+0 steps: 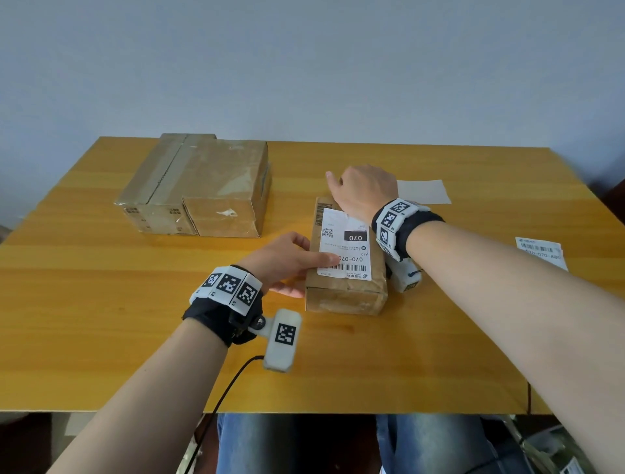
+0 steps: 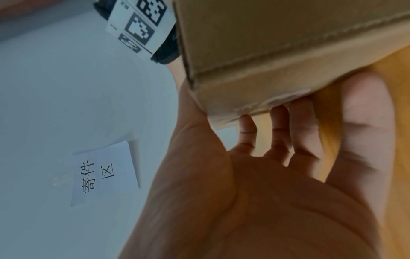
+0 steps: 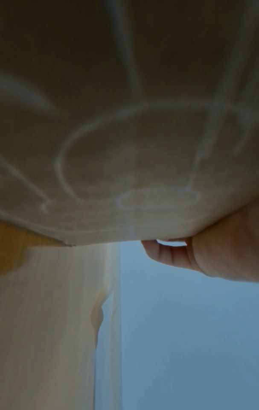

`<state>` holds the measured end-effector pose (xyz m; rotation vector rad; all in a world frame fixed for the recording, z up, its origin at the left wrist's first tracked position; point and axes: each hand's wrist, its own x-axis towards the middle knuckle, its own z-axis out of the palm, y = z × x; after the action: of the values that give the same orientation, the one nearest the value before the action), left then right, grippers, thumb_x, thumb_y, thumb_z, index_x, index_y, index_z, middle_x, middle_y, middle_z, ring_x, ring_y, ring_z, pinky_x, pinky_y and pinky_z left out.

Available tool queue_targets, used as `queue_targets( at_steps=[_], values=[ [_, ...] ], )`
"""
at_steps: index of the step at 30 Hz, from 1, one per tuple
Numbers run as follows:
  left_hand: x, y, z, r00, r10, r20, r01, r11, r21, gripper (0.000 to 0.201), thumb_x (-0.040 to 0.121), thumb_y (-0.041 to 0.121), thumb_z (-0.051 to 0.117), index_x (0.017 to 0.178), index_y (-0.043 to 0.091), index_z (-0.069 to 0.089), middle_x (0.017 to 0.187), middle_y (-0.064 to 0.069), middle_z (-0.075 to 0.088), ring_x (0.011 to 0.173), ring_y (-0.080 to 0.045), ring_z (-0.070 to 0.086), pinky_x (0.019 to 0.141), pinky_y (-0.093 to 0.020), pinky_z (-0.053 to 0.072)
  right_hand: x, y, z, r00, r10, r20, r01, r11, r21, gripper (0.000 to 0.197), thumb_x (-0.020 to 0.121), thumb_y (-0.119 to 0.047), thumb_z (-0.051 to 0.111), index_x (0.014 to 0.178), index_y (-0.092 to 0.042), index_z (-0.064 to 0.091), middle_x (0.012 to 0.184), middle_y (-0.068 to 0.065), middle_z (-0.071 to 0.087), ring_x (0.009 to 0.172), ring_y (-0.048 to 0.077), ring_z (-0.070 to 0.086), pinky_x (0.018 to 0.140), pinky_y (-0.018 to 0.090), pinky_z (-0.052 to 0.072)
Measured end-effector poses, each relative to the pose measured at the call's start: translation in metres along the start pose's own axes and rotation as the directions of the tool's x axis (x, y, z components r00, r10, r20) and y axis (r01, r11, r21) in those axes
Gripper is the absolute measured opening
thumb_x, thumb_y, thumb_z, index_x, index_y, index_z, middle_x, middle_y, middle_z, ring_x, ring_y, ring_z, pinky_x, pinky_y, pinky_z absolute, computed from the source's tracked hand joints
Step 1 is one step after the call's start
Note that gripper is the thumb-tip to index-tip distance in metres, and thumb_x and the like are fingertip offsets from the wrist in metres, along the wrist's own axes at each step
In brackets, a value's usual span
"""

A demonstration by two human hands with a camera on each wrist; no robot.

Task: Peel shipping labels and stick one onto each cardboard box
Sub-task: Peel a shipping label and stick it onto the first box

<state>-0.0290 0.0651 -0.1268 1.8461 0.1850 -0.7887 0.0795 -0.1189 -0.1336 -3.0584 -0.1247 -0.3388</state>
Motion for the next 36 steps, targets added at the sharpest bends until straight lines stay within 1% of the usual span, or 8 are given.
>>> queue_targets(
  at_steps=[17,20,24,27,31,32,34,36],
  values=[
    [0.000,0.001,-0.001,1.000,-0.001,-0.003,0.001,1.000,0.004,0.067,0.078,0.042,0.086,0.127,0.014,0.052,0.099,0.001,0.081,0.102,-0.023,0.076,0.092,-0.051,0.060,0.002,0.011,-0.003,0.997,0.037,-0.070,-0.025,0.986,0.166,0.070,0.112,-0.048,0.025,0.053,-0.011,0.038,0.050,0.003,0.039,0.046,0.023,0.039,0.047,0.031,0.023],
    [-0.004,-0.001,0.000,1.000,-0.001,-0.021,0.001,1.000,-0.005,0.064,0.077,0.045,0.086,0.126,0.016,0.056,0.102,0.000,0.080,0.103,-0.024,0.075,0.090,-0.049,0.061,-0.006,0.016,-0.004,0.995,0.087,-0.042,-0.074,0.967,0.244,0.075,0.111,-0.050,0.022,0.054,-0.007,0.044,0.051,0.005,0.045,0.048,0.025,0.043,0.049,0.031,0.027],
    [-0.010,-0.005,-0.002,0.998,-0.008,-0.057,0.008,1.000,0.004,0.059,0.072,0.054,0.087,0.117,0.025,0.063,0.108,0.002,0.079,0.103,-0.020,0.075,0.082,-0.047,0.064,-0.022,0.026,-0.001,0.993,0.095,0.065,-0.112,0.931,0.349,0.086,0.106,-0.063,0.018,0.070,0.000,0.064,0.070,0.011,0.069,0.065,0.031,0.064,0.065,0.036,0.052],
    [-0.018,-0.006,-0.003,0.995,-0.011,-0.096,0.014,0.999,0.030,0.056,0.071,0.060,0.086,0.111,0.026,0.068,0.109,0.003,0.077,0.105,-0.017,0.072,0.078,-0.049,0.064,-0.038,0.028,-0.006,0.995,0.066,0.076,-0.088,0.939,0.332,0.076,0.105,-0.067,0.022,0.065,-0.008,0.050,0.062,0.005,0.055,0.058,0.027,0.056,0.059,0.033,0.043],
    [-0.033,-0.007,0.000,0.991,-0.041,-0.127,0.062,0.985,0.162,0.061,0.077,0.075,0.069,0.109,0.023,0.072,0.108,0.001,0.076,0.100,-0.017,0.072,0.072,-0.036,0.065,-0.055,0.028,-0.014,0.995,0.017,0.101,-0.045,0.957,0.287,0.068,0.103,-0.070,0.026,0.071,-0.016,0.053,0.066,-0.002,0.056,0.062,0.024,0.058,0.057,0.032,0.039],
    [-0.037,-0.007,0.000,0.990,-0.052,-0.128,0.076,0.979,0.192,0.064,0.079,0.078,0.064,0.108,0.022,0.073,0.106,0.001,0.077,0.096,-0.016,0.074,0.067,-0.033,0.065,-0.058,0.028,-0.016,0.993,-0.021,0.113,-0.012,0.958,0.287,0.062,0.102,-0.072,0.028,0.076,-0.023,0.056,0.074,-0.006,0.059,0.068,0.022,0.059,0.059,0.032,0.041],
    [-0.044,-0.008,0.000,0.992,-0.078,-0.102,0.097,0.976,0.196,0.067,0.084,0.080,0.056,0.107,0.020,0.075,0.100,0.002,0.079,0.087,-0.016,0.077,0.061,-0.031,0.063,-0.064,0.029,-0.020,0.982,-0.103,0.156,0.054,0.955,0.293,0.052,0.099,-0.075,0.032,0.109,-0.036,0.066,0.113,-0.009,0.064,0.094,0.018,0.064,0.070,0.034,0.045],
    [-0.050,-0.008,0.002,0.994,-0.097,-0.043,0.102,0.987,0.124,0.063,0.090,0.072,0.056,0.111,0.015,0.073,0.102,-0.001,0.080,0.082,-0.020,0.078,0.061,-0.034,0.063,-0.069,0.032,-0.023,0.960,-0.190,0.206,0.123,0.946,0.300,0.056,0.099,-0.073,0.037,0.142,-0.041,0.054,0.144,-0.007,0.047,0.112,0.018,0.061,0.074,0.035,0.046]
  ],
)
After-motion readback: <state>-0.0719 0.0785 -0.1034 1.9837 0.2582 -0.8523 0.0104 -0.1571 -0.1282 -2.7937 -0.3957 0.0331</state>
